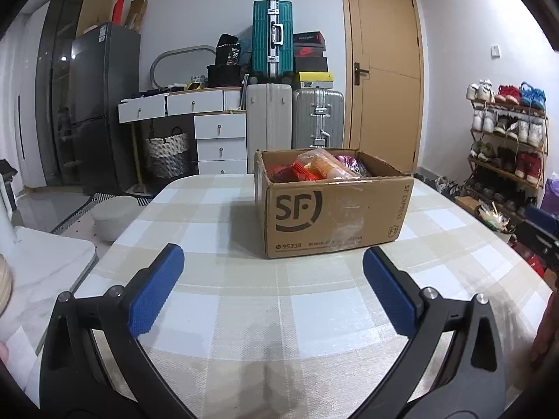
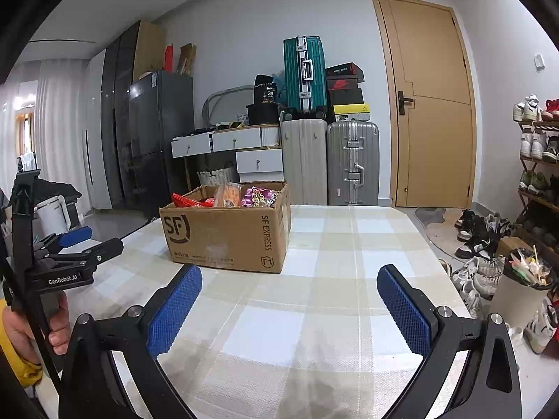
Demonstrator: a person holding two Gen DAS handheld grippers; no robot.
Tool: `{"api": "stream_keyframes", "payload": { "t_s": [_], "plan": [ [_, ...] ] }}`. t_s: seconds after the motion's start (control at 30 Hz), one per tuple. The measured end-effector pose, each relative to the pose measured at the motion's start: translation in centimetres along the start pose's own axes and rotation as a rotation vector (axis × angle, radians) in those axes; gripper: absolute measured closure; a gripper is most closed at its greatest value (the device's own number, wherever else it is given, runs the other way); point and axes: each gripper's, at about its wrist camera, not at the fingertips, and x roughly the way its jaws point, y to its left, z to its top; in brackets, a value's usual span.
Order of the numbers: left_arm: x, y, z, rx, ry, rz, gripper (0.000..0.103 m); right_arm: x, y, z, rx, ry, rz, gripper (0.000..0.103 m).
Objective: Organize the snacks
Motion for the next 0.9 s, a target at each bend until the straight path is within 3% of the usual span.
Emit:
{"api": "stream_keyframes", "payload": {
  "t_s": [0.23, 0.5, 0.9],
  "plan": [
    [1.0, 1.0, 0.0, -0.042, 0.031, 0.014, 0.001, -0.4, 0.6, 0.0, -0.014, -0.011, 0.001, 0.001],
    [1.3, 0.8, 0.1, -0.019, 0.004, 0.012, 0.001, -0.7, 0.6, 0.0, -0.007, -0.023, 0.0, 0.001],
    [-1.0, 0.2, 0.1, -0.005, -0.02, 0.018, 0.001, -0.8, 0.6, 0.1, 0.016, -0.018, 0.001, 0.001]
  ]
}}
